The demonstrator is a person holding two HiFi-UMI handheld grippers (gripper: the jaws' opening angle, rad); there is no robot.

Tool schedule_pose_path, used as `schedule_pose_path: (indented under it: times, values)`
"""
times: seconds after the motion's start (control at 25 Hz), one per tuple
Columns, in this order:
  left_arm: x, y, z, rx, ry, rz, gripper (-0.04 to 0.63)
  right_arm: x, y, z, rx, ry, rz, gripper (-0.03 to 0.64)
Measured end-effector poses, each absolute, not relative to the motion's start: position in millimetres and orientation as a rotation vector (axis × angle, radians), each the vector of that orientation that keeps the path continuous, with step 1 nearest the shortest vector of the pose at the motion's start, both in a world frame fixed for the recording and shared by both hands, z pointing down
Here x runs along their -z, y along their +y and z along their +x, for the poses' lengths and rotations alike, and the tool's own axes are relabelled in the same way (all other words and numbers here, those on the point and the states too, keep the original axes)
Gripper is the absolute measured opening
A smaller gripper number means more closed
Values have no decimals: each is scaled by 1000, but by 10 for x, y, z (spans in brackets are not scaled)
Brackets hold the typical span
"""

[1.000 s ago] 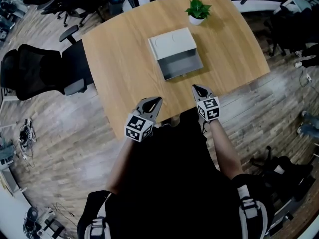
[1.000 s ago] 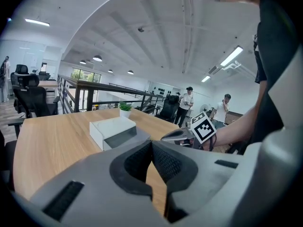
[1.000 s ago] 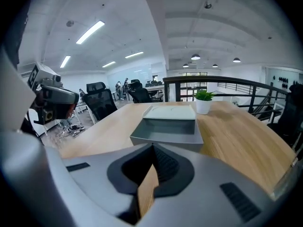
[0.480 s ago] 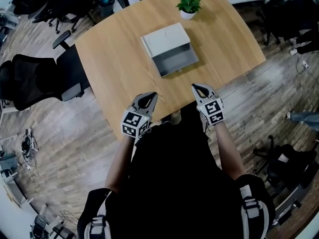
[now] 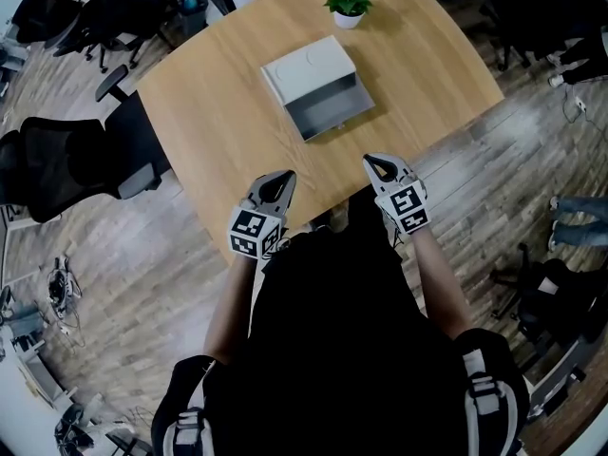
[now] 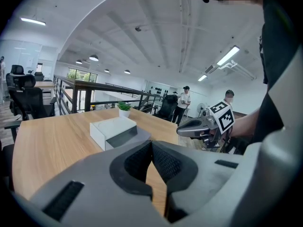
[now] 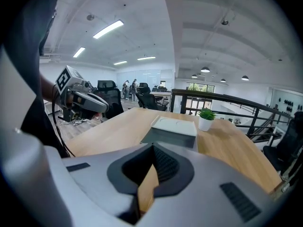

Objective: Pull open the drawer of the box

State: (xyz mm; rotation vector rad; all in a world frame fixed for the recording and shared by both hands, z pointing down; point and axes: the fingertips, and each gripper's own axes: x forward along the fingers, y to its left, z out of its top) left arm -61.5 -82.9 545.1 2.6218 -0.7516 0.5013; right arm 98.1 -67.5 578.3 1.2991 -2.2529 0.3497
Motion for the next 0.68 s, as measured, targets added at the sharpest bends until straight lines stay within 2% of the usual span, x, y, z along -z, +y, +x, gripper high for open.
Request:
schedule_pose_path:
  times: [0.68]
  values:
    - [-5431,-674,-517,-479,-661,2656,21,-5693,-583,970,-322,-2246,1344,23]
